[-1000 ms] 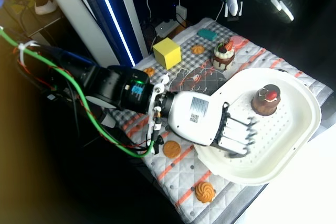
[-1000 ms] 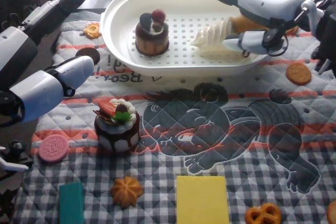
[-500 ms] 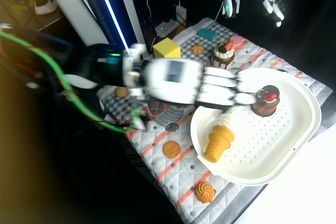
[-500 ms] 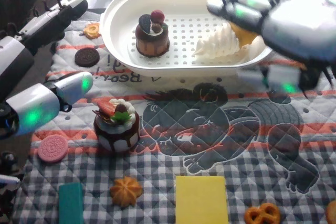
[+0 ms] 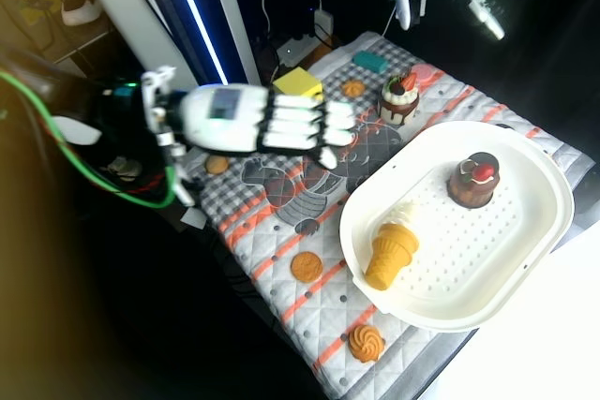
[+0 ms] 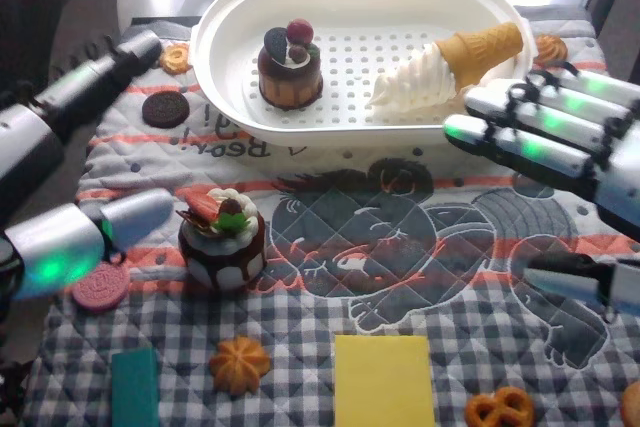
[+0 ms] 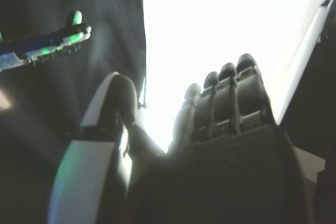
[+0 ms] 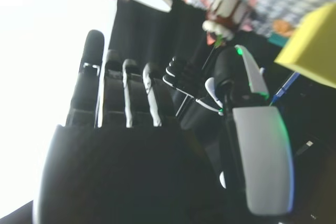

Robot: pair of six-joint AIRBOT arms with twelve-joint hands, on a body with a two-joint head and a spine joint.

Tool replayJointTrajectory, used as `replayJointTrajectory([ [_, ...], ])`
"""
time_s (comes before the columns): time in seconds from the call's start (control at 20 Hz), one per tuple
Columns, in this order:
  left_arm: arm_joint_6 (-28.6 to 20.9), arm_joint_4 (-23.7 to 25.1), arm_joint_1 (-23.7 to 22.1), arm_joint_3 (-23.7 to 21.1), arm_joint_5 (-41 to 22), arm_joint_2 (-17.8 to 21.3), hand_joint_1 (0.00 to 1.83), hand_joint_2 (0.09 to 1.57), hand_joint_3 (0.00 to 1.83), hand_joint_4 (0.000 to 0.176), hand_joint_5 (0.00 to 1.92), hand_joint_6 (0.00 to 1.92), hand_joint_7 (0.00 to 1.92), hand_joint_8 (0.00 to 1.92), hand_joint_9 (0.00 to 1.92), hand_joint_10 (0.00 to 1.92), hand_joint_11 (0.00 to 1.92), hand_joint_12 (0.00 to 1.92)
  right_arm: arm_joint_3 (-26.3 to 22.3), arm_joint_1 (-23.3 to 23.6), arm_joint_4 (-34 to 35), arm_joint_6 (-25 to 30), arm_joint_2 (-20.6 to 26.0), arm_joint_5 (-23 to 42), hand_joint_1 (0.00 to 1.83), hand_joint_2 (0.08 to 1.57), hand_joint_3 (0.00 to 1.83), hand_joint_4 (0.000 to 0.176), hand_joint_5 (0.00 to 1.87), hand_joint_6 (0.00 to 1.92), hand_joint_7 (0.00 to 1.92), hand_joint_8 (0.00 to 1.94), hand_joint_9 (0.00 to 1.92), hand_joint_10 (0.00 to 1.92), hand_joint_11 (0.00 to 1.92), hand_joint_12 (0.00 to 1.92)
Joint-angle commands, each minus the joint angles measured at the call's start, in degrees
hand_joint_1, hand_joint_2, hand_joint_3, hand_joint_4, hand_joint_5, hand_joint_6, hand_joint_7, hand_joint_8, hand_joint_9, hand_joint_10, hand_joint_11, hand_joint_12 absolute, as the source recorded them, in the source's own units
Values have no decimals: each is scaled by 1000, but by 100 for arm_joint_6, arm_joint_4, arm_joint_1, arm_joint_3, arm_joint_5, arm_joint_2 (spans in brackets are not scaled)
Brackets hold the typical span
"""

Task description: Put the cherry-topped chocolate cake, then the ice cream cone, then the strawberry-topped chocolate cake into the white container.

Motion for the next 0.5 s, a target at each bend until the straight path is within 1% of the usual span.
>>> replayJointTrajectory([
  [0.0,-23,121,-42,-14,-369,44,722,1227,0,28,0,0,1,0,0,0,28,13,-36,-39,103,37,56,963,635,1225,0,23,0,0,35,9,22,180,0,664],
  [0.05,-23,151,-52,0,-256,44,722,1227,0,28,0,0,1,0,0,0,28,13,-59,-149,190,38,89,1039,635,1225,0,23,0,0,35,9,22,180,0,664],
  [0.1,-23,206,-103,33,-43,41,626,1179,0,51,0,0,0,0,0,0,12,250,-87,-285,326,40,129,1170,610,1242,4,10,0,0,86,15,56,173,0,690],
  [0.15,-23,270,-169,73,170,16,628,1157,0,50,0,0,0,0,0,0,2,294,-110,-414,433,40,153,1289,609,1257,5,0,0,0,89,9,61,158,0,709],
  [0.2,-23,335,-244,119,396,-21,649,1149,0,67,0,0,0,0,0,0,0,297,-123,-505,524,44,172,1390,610,1258,4,0,0,0,82,5,55,151,0,711],
  [0.25,-22,371,-316,164,571,-70,649,1149,0,67,0,0,0,0,0,0,0,297,-126,-567,591,57,181,1468,610,1258,4,0,0,0,82,5,55,151,0,711],
  [0.3,-22,385,-392,236,789,-137,655,1133,0,128,0,0,0,0,0,0,0,262,-125,-630,654,70,185,1547,645,1268,4,0,0,0,3,0,27,146,0,746],
  [0.35,-22,385,-465,328,1016,-236,680,1102,0,97,0,0,0,0,0,0,0,534,-123,-671,698,70,185,1603,652,1265,1,0,0,0,0,0,21,166,0,832],
  [0.4,-22,383,-537,413,1210,-325,715,1096,0,82,0,0,0,0,0,0,0,585,-122,-688,710,70,185,1621,628,1263,0,0,0,0,0,0,19,200,0,933],
  [0.45,-22,383,-603,494,1375,-415,715,1096,0,82,0,0,0,0,0,0,0,585,-123,-690,712,70,183,1625,628,1263,0,0,0,0,0,0,19,200,0,933],
])
